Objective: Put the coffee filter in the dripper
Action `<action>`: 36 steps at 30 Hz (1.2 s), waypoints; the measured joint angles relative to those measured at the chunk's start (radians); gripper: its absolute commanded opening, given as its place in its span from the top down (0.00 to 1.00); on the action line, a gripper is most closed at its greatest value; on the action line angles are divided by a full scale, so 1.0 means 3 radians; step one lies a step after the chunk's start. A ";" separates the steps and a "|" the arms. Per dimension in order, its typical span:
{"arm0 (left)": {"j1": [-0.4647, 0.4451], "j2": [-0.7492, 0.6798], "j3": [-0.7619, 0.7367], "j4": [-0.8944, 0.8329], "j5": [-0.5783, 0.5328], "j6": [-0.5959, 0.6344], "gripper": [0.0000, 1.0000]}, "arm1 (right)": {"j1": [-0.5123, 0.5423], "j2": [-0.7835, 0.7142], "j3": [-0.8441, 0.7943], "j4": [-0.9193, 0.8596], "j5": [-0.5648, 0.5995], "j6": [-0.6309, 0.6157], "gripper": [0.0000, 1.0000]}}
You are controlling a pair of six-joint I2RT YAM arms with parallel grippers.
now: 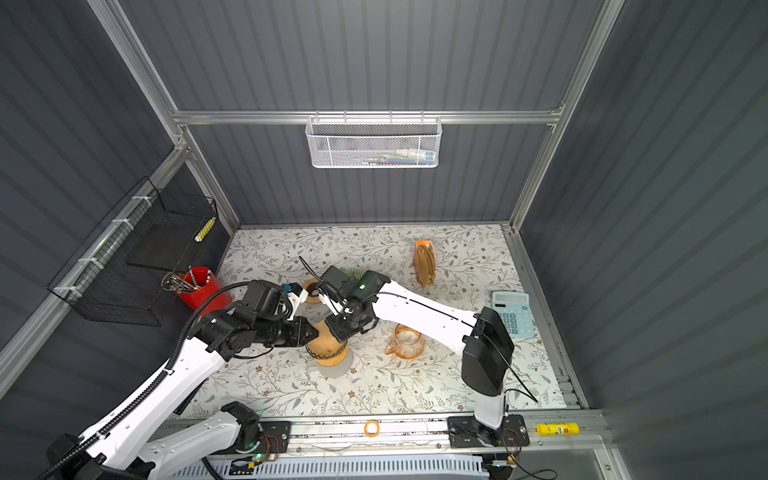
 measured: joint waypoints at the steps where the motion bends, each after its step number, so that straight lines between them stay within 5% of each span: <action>1: 0.0000 -0.0004 0.0000 0.0000 0.0000 0.0000 0.82 | 0.0000 -0.0006 0.0009 -0.0005 -0.0001 0.0003 0.89; 36: 0.0000 -0.0034 0.0008 -0.0160 -0.0264 0.0000 0.83 | 0.0003 -0.0064 0.0038 -0.0004 0.0072 0.0003 0.90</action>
